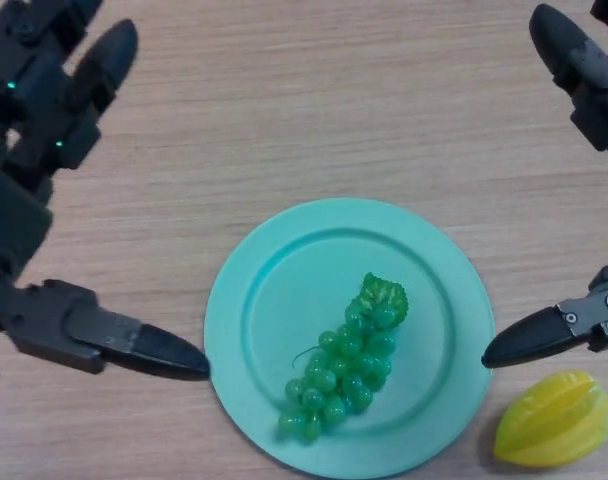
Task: Pick up the green grapes and place it on the plate
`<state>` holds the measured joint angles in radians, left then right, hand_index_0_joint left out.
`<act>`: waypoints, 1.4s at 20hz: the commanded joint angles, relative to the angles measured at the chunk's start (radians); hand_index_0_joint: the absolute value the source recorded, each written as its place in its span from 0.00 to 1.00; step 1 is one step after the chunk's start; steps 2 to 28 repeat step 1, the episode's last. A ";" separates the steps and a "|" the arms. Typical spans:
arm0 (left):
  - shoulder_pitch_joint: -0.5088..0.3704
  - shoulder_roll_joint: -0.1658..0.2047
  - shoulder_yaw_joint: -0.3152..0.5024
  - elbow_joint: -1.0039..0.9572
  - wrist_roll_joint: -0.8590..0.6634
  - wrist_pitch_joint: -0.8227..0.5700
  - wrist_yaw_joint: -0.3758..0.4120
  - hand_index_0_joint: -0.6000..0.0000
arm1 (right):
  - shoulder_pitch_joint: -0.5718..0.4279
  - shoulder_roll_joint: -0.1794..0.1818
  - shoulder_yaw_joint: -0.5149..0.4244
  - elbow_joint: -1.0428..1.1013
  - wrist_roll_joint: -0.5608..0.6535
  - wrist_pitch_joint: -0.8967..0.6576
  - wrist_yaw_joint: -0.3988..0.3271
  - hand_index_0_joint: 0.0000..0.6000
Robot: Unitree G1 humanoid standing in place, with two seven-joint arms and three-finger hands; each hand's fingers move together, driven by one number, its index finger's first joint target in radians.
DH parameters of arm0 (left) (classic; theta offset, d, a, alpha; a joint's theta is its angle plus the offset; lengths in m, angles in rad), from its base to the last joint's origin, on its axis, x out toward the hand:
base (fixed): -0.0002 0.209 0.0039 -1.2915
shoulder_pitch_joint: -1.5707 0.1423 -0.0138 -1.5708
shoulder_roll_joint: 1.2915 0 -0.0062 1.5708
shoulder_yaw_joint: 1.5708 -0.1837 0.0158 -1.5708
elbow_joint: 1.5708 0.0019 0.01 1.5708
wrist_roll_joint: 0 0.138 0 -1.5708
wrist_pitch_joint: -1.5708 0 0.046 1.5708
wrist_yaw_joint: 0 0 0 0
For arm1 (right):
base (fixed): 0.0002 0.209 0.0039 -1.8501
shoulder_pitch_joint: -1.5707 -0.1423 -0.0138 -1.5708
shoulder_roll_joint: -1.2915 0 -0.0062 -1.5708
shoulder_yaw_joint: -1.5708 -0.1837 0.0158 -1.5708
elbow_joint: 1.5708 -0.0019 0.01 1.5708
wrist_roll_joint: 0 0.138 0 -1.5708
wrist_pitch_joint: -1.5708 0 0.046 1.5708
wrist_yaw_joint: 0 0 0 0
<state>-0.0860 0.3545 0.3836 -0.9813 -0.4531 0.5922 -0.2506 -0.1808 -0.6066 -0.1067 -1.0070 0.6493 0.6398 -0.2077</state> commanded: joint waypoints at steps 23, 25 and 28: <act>-0.009 0.040 0.070 -0.044 -0.028 -0.091 0.043 1.00 | -0.038 0.001 -0.068 -0.040 -0.068 -0.113 0.000 0.00; -0.009 0.040 0.070 -0.044 -0.028 -0.091 0.043 1.00 | -0.038 0.001 -0.068 -0.040 -0.068 -0.113 0.000 0.00; -0.009 0.040 0.070 -0.044 -0.028 -0.091 0.043 1.00 | -0.038 0.001 -0.068 -0.040 -0.068 -0.113 0.000 0.00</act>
